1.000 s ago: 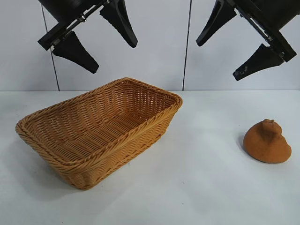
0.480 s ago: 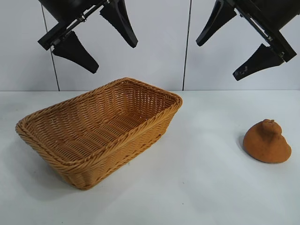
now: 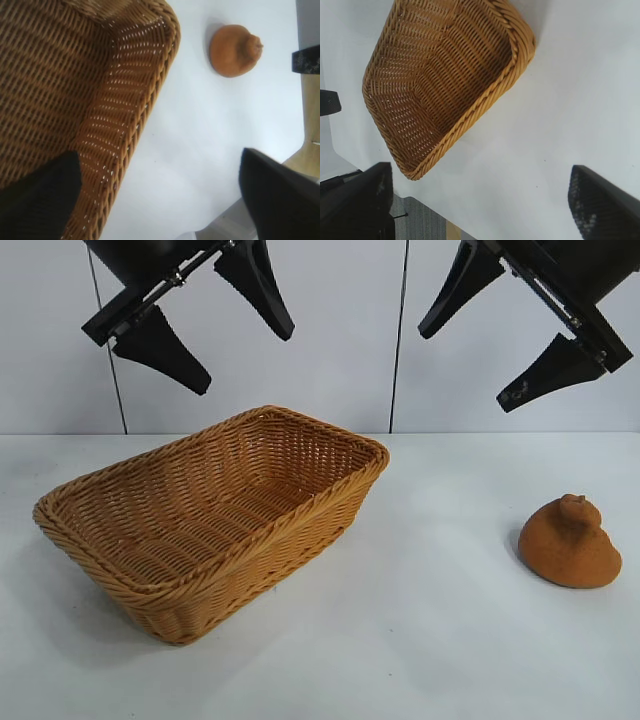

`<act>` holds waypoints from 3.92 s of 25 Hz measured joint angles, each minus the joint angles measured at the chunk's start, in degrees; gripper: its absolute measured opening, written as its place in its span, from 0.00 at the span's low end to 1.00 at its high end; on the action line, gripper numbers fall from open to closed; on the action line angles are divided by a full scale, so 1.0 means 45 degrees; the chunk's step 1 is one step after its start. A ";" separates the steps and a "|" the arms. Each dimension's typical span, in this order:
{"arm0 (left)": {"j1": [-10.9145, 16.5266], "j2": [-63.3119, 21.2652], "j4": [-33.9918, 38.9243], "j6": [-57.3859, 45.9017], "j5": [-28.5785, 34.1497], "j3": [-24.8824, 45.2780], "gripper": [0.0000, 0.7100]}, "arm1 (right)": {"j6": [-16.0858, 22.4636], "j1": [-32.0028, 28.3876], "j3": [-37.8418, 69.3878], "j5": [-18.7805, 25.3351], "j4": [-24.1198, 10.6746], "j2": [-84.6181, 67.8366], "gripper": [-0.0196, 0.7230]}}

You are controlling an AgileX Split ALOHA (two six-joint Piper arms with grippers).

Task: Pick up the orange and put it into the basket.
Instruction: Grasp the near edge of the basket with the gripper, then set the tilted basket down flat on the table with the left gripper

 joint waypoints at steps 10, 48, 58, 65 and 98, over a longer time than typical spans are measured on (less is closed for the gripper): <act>0.2103 -0.2014 0.1327 -0.1394 0.0860 0.0551 0.86 | 0.0000 0.0000 0.0000 0.0000 0.0000 0.0000 0.90; 0.0438 -0.0786 0.0300 -0.7472 -0.8265 0.9901 0.45 | 0.0000 0.0000 0.0000 0.0092 0.0000 0.0000 0.90; 0.1146 -0.0763 0.0394 -0.6003 -0.5298 0.7304 0.12 | 0.0000 0.0000 0.0000 0.0092 0.0000 0.0000 0.90; 0.1559 -0.0028 0.1796 -0.3510 -0.2285 0.4225 0.12 | 0.0000 0.0000 0.0000 0.0102 0.0000 0.0000 0.90; 0.0583 0.2678 0.3017 -0.2789 -0.0362 0.1764 0.88 | 0.0000 0.0000 0.0000 0.0283 0.0000 0.0000 0.90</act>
